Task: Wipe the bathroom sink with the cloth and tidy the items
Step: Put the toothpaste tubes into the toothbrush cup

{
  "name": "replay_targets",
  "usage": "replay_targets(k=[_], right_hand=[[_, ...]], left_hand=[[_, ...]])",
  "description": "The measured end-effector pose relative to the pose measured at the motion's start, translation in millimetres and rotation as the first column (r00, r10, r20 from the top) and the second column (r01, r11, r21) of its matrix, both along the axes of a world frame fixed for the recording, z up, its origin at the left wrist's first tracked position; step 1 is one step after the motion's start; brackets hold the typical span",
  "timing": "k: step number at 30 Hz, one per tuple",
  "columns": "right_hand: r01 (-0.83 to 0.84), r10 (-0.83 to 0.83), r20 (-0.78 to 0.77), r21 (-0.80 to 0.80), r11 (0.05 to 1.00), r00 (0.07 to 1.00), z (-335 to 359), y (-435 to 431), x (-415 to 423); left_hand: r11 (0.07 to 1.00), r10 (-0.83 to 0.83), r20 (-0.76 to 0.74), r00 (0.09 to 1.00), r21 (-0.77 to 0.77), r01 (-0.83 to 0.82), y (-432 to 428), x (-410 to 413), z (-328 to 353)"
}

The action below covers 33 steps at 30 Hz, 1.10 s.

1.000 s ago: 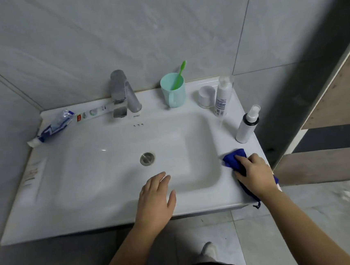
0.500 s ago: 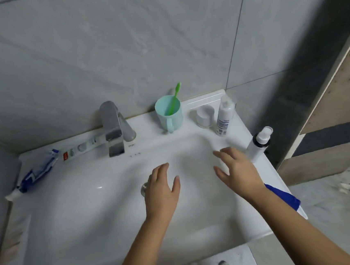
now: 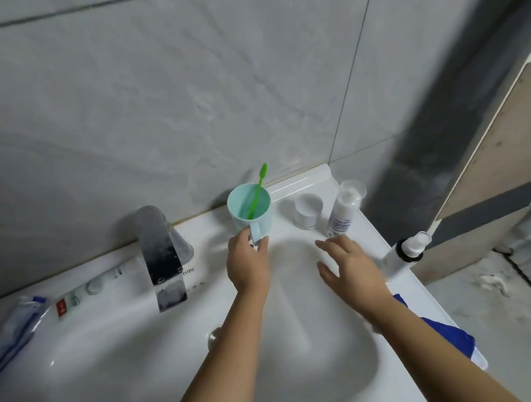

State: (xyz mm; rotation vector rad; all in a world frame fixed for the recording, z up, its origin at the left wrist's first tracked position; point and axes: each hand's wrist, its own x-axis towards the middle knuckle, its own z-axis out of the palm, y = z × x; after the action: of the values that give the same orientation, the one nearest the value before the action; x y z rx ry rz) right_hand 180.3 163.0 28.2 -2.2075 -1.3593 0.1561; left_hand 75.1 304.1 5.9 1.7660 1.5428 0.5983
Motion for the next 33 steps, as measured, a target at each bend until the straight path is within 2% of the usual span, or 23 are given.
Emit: replay_targets(k=[6,12,20,27,33], right_hand=[[0.005,-0.005,-0.018,0.015,1.000,1.000,-0.3,-16.5,-3.1],[-0.023,0.024,-0.032,0.036,0.999,0.999,13.5,-50.9,-6.1],[-0.237,0.242,-0.035,0.099,0.966,0.970,19.6,-78.9,-11.0],[-0.491,0.498,-0.074,0.092,0.866,0.864,15.9,-65.3,-64.7],[-0.637,0.639,-0.052,0.046,0.769,0.768,18.0,-42.2,-110.4]], left_hand=[[0.999,0.032,0.059,0.998,-0.029,-0.030,-1.1,-0.3,-3.0],[1.000,-0.013,0.132,0.991,0.002,0.013,-56.8,-35.2,21.4],[0.991,0.120,0.149,0.982,0.041,-0.127,-158.4,-113.8,51.4],[0.933,0.323,0.057,0.945,0.149,-0.328,-221.4,-185.2,66.2],[0.858,0.488,-0.005,0.873,0.184,-0.479,-231.3,-239.1,66.9]])
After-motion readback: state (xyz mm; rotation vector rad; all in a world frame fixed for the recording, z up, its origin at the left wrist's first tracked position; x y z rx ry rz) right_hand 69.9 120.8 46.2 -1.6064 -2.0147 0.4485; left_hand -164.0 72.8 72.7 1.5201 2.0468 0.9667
